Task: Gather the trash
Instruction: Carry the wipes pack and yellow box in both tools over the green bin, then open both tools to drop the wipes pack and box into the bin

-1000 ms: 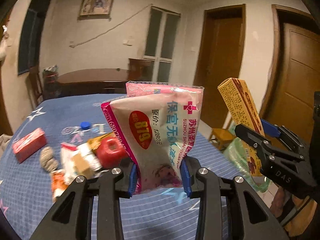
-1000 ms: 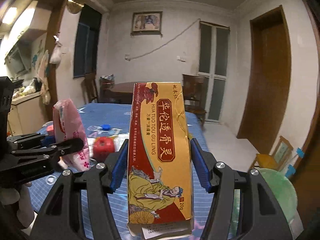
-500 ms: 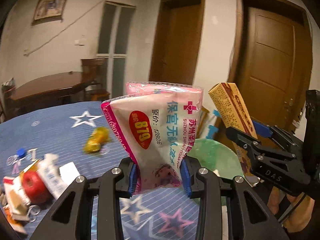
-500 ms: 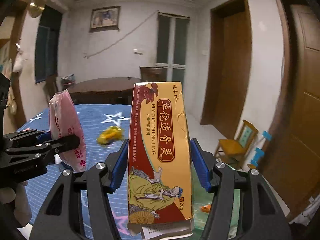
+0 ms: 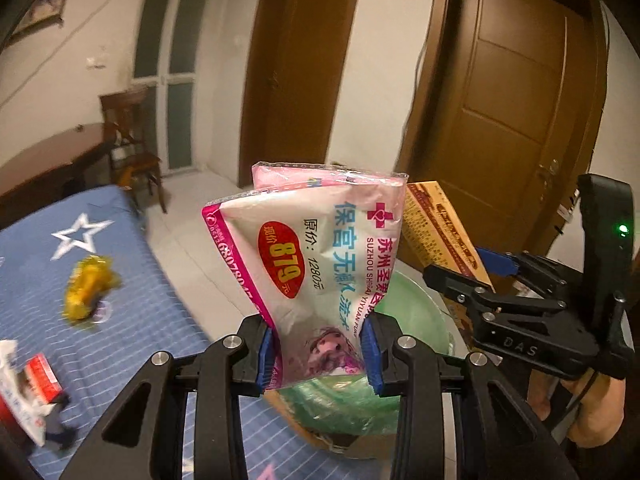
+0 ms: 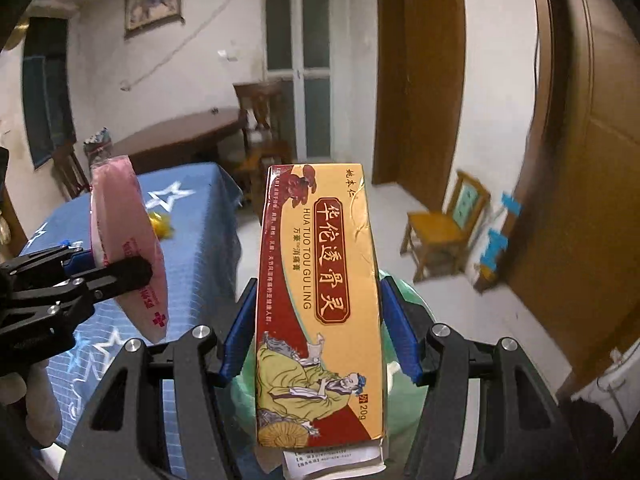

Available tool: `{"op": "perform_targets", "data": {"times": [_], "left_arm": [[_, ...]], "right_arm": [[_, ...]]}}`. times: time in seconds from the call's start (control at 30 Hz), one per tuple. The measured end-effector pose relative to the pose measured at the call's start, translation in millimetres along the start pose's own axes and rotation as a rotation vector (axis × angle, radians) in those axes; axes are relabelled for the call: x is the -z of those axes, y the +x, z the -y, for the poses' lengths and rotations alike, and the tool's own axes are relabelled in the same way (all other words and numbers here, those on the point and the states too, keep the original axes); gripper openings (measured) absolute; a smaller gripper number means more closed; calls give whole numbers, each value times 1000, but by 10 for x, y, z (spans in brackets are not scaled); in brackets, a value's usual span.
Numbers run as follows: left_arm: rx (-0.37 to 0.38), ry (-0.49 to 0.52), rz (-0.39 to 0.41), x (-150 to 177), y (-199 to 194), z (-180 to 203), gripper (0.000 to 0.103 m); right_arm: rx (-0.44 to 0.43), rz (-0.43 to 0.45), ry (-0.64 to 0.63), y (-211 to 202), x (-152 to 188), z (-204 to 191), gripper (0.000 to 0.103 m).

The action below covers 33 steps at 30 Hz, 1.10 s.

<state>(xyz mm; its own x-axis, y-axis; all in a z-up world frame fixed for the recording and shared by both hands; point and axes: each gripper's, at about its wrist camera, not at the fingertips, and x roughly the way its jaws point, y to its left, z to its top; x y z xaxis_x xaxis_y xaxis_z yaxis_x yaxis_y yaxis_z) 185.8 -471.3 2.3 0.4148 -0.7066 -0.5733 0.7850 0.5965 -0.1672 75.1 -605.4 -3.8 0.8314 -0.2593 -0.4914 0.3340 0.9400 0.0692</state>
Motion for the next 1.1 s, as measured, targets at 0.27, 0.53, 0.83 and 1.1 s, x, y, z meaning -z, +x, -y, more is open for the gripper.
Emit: {"op": "perform_targets", "data": {"times": [0.27,0.53,0.83,1.1], "left_arm": [[40,-5,-135,-124,937,-25,37],[38,-8,-205,-80,1528,-20,37],[48,-16,-237,33,1922,-63,38],[16,-19,-236,52,2036,-68,60]], "right_arm": [[-35,-140,86,422,73,327,57],[-38,-191,104,715,131,465,57],[-39,-215,126,840,172,624,57],[-43,-219,123,884,137,662,58]]}}
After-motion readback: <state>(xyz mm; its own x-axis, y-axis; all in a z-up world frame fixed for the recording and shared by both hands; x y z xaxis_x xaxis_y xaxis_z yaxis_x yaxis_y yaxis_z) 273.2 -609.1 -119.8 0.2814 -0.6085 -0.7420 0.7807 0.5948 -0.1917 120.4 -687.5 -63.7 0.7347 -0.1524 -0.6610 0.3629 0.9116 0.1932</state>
